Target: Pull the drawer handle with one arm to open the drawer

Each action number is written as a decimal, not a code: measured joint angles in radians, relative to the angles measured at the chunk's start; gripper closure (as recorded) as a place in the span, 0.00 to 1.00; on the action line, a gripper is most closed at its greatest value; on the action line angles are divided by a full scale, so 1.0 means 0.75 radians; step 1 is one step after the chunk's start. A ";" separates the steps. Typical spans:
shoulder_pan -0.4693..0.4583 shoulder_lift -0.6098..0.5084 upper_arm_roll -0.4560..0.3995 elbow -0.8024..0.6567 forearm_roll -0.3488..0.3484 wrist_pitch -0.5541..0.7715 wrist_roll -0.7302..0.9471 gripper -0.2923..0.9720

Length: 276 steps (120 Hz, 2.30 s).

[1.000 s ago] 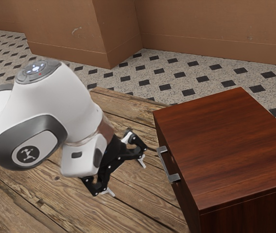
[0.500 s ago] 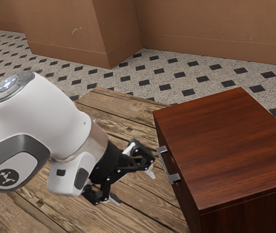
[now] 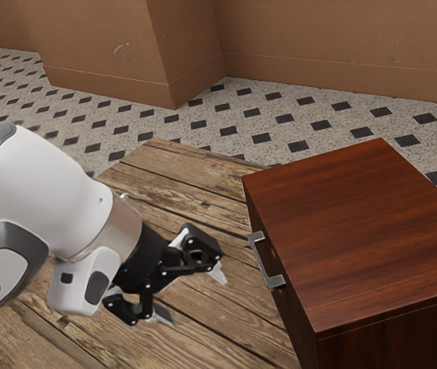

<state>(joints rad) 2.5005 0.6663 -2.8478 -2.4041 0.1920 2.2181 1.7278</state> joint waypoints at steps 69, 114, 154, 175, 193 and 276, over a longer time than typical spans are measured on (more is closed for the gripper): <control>-0.015 -0.074 0.097 -0.013 0.038 0.163 0.036 0.23; -0.067 -0.164 0.140 0.027 0.052 0.241 0.048 0.23; -0.081 -0.199 0.161 0.056 0.074 0.261 0.054 0.23; -0.084 -0.249 0.181 0.074 0.080 0.275 0.056 0.23; -0.092 -0.269 0.195 0.075 0.081 0.280 0.057 0.23; -0.158 -0.313 0.277 0.089 0.091 0.362 0.060 0.23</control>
<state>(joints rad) 2.3820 0.4319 -2.6402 -2.3373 0.2605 2.4899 1.7726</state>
